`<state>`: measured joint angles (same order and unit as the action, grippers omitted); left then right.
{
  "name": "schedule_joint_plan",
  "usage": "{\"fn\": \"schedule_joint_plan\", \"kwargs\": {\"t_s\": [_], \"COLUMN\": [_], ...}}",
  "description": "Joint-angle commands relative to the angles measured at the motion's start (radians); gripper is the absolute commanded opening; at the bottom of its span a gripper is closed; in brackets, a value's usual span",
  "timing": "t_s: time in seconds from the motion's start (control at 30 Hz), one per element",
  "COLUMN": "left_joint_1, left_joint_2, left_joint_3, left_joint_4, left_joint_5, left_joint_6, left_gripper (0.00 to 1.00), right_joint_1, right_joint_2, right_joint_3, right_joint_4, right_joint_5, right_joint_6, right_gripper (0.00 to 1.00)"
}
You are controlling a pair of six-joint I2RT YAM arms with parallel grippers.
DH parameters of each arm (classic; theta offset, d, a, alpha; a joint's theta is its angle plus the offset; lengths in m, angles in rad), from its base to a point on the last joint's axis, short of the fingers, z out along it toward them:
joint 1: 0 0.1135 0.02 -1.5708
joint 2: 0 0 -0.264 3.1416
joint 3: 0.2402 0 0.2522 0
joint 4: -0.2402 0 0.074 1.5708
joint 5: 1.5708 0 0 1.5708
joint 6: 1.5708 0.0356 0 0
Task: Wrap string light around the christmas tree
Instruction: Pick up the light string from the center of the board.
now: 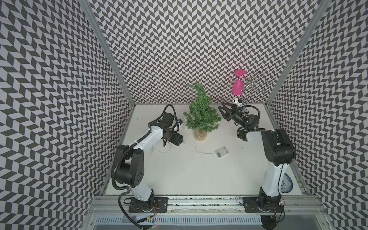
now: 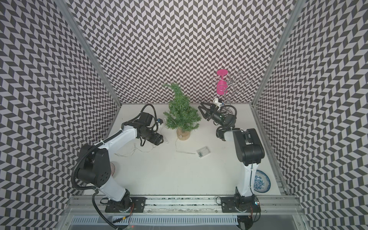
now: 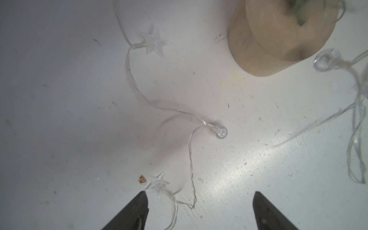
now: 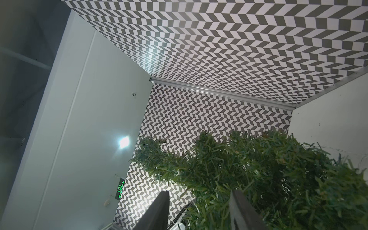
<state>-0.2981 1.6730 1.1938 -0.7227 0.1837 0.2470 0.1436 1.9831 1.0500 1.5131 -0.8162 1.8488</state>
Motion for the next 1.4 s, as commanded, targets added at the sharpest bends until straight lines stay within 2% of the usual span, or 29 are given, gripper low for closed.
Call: {"fn": "schedule_joint_plan", "kwargs": {"t_s": [0.0, 0.07, 0.2, 0.3, 0.33, 0.4, 0.43, 0.5, 0.6, 0.7, 0.87, 1.03, 1.23, 1.37], "left_joint_1": [-0.017, -0.019, -0.019, -0.019, -0.019, -0.019, -0.018, -0.014, 0.01, 0.056, 0.149, 0.211, 0.253, 0.275], "left_joint_2": [0.04, 0.05, 0.064, 0.085, 0.094, 0.105, 0.106, 0.101, 0.072, 0.044, 0.084, 0.09, 0.224, 0.254], "left_joint_3": [-0.018, -0.037, -0.053, -0.053, -0.052, -0.043, -0.03, 0.008, 0.11, 0.279, 0.722, 0.927, 1.248, 1.271], "left_joint_4": [0.033, 0.053, 0.068, 0.08, 0.083, 0.08, 0.075, 0.052, 0.0, -0.066, -0.161, 0.003, 0.162, 0.389], "left_joint_5": [-0.017, -0.021, -0.054, -0.078, -0.083, -0.096, -0.114, -0.164, -0.213, -0.22, -0.208, -0.155, 0.041, 0.19], "left_joint_6": [0.038, 0.033, 0.034, 0.028, 0.026, 0.021, 0.015, -0.009, -0.043, -0.073, -0.137, -0.268, -0.488, -0.674], "left_gripper": [0.76, 0.71, 0.52, 0.43, 0.36, 0.15, 0.08, 0.0, 0.0, 0.0, 0.0, 0.0, 0.0, 0.0], "right_joint_1": [-0.02, -0.03, -0.044, -0.053, -0.054, -0.058, -0.06, -0.062, -0.064, -0.063, -0.066, -0.065, -0.067, -0.068], "right_joint_2": [-0.049, -0.059, -0.071, -0.075, -0.077, -0.085, -0.091, -0.105, -0.139, -0.182, -0.282, -0.394, -0.494, -0.543], "right_joint_3": [-0.005, -0.005, -0.006, -0.007, -0.007, -0.01, -0.013, -0.025, -0.059, -0.111, -0.219, -0.298, -0.297, -0.278], "right_joint_4": [0.159, 0.163, 0.185, 0.21, 0.213, 0.216, 0.214, 0.215, 0.215, 0.213, 0.194, 0.095, -0.081, -0.218], "right_joint_5": [-0.008, -0.011, -0.01, -0.006, -0.008, -0.011, -0.015, -0.02, -0.029, -0.037, -0.069, -0.101, -0.152, -0.175], "right_joint_6": [0.019, 0.028, 0.053, 0.076, 0.082, 0.086, 0.086, 0.087, 0.083, 0.079, 0.056, -0.017, -0.129, -0.222], "right_gripper": [0.51, 0.51, 0.51, 0.51, 0.51, 0.51, 0.5, 0.5, 0.5, 0.5, 0.5, 0.49, 0.49, 0.49]}}
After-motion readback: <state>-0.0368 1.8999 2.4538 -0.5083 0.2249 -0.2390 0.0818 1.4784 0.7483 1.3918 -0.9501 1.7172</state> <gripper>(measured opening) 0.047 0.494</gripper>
